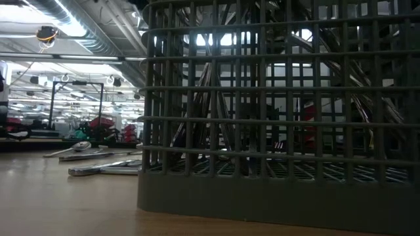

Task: Sort silverware
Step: Put the knife into the gray silverware rack

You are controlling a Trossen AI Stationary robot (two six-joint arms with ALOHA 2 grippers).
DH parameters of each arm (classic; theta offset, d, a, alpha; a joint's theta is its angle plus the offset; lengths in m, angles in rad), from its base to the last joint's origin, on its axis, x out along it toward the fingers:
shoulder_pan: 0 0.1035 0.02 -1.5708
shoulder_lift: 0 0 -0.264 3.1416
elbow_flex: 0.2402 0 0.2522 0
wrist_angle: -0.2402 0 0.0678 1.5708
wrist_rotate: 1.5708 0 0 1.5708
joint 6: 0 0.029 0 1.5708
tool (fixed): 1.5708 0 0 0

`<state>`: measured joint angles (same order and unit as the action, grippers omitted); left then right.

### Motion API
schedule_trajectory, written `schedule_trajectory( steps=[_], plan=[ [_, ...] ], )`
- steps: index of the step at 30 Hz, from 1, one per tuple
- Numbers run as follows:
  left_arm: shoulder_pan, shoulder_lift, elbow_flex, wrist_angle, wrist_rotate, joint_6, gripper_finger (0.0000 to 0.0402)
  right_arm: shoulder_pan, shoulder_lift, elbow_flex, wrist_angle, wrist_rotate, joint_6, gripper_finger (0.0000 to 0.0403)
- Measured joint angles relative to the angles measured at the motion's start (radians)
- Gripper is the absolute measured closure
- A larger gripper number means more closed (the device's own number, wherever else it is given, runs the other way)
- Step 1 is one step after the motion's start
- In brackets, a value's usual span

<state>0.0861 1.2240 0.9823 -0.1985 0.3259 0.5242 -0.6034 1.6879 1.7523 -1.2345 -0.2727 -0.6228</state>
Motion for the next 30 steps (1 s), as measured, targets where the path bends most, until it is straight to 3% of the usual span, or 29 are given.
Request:
schedule_trajectory(
  steps=[5, 9, 13, 20, 25, 30],
  plan=[
    [0.117, 0.0, -0.042, 0.041, 0.096, 0.001, 0.0348, -0.059, 0.0, -0.075, 0.033, -0.001, -0.041, 0.0311],
    [0.182, -0.001, -0.101, 0.081, 0.113, -0.062, 0.0348, -0.082, 0.0, -0.115, 0.032, -0.003, -0.024, 0.0311],
    [0.226, 0.0, -0.147, 0.059, 0.112, -0.278, 0.0348, -0.077, -0.001, -0.148, 0.044, -0.009, 0.021, 0.0311],
    [0.217, 0.0, -0.237, 0.043, 0.109, -0.824, 0.0348, -0.077, -0.001, -0.193, 0.086, -0.035, 0.045, 0.0311],
    [0.187, 0.0, -0.261, -0.063, 0.098, -0.958, 0.0348, -0.077, -0.001, -0.195, 0.1, -0.036, 0.046, 0.0311],
    [0.18, 0.0, -0.261, -0.255, -0.021, -1.059, 0.0348, -0.077, -0.001, -0.195, 0.118, -0.036, 0.071, 0.0311]
  ],
)
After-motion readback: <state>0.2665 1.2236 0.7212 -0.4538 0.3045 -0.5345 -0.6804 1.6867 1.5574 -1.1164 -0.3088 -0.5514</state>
